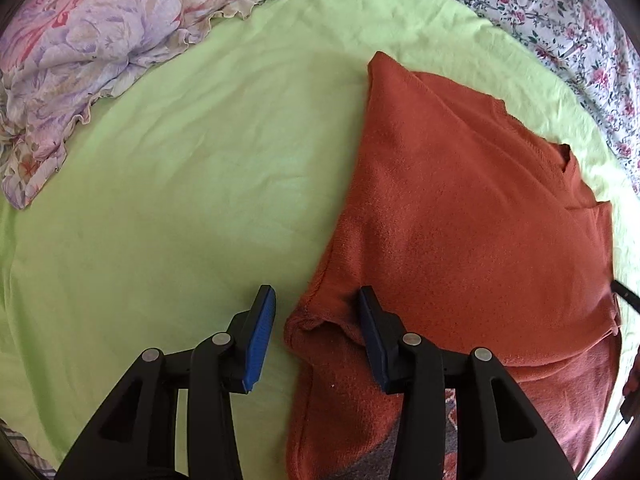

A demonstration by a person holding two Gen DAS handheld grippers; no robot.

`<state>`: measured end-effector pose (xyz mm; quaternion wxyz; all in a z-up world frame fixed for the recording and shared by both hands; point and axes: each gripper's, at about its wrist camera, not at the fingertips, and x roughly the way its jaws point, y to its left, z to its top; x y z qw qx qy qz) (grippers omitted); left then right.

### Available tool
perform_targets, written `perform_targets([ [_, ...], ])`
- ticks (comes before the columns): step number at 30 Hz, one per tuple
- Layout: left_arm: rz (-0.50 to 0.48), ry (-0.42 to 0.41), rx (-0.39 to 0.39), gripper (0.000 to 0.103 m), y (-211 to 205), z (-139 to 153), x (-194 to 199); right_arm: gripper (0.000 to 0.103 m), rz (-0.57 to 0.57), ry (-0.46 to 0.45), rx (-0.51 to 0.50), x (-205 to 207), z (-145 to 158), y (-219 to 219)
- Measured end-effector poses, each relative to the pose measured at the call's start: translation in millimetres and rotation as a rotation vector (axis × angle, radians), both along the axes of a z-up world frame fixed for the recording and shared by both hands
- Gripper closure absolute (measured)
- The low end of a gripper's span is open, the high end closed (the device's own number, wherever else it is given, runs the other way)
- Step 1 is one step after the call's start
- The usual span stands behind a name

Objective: Fold small clothes

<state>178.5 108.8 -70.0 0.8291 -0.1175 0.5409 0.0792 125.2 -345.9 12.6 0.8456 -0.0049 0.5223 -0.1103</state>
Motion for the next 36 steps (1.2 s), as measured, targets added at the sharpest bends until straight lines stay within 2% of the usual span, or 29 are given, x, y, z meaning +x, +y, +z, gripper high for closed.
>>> perform_targets([
  [2,-0.003,-0.003,-0.005,0.059,1,5,-3,0.096,-0.013,0.028,0.014,0,-4,-1],
  [4,-0.008,-0.009,-0.016,0.059,5,12,-14,0.094,-0.030,0.002,0.032,-7,5,1],
  [6,0.001,-0.002,-0.037,0.054,11,18,-27,0.081,-0.024,-0.033,0.050,-16,17,5],
  [7,0.002,-0.001,-0.048,0.054,12,20,-33,0.065,-0.016,-0.052,0.053,-24,24,9],
  [8,0.003,0.003,-0.058,0.054,15,22,-43,0.057,-0.007,-0.068,0.054,-31,30,14],
  [15,-0.015,0.072,-0.091,0.047,10,27,-110,0.056,0.061,-0.095,0.078,-77,45,53],
  [16,-0.021,0.080,-0.097,0.044,6,28,-119,0.056,0.067,-0.092,0.080,-85,46,58],
  [22,-0.082,0.174,-0.146,0.040,-35,15,-157,0.056,0.073,-0.071,0.100,-124,39,80],
  [24,-0.102,0.203,-0.132,0.038,-48,7,-162,0.056,0.066,-0.058,0.113,-134,35,85],
  [26,-0.103,0.239,-0.084,0.039,-57,-2,-170,0.056,0.061,-0.053,0.132,-143,33,91],
  [29,-0.115,0.247,-0.043,0.039,-56,-5,-182,0.056,0.076,-0.048,0.143,-157,32,101],
  [31,-0.124,0.239,-0.038,0.043,-46,-2,-196,0.056,0.074,-0.048,0.138,-168,34,103],
  [36,-0.129,0.209,-0.095,0.049,-8,5,-233,0.054,0.030,-0.034,0.142,-202,36,94],
])
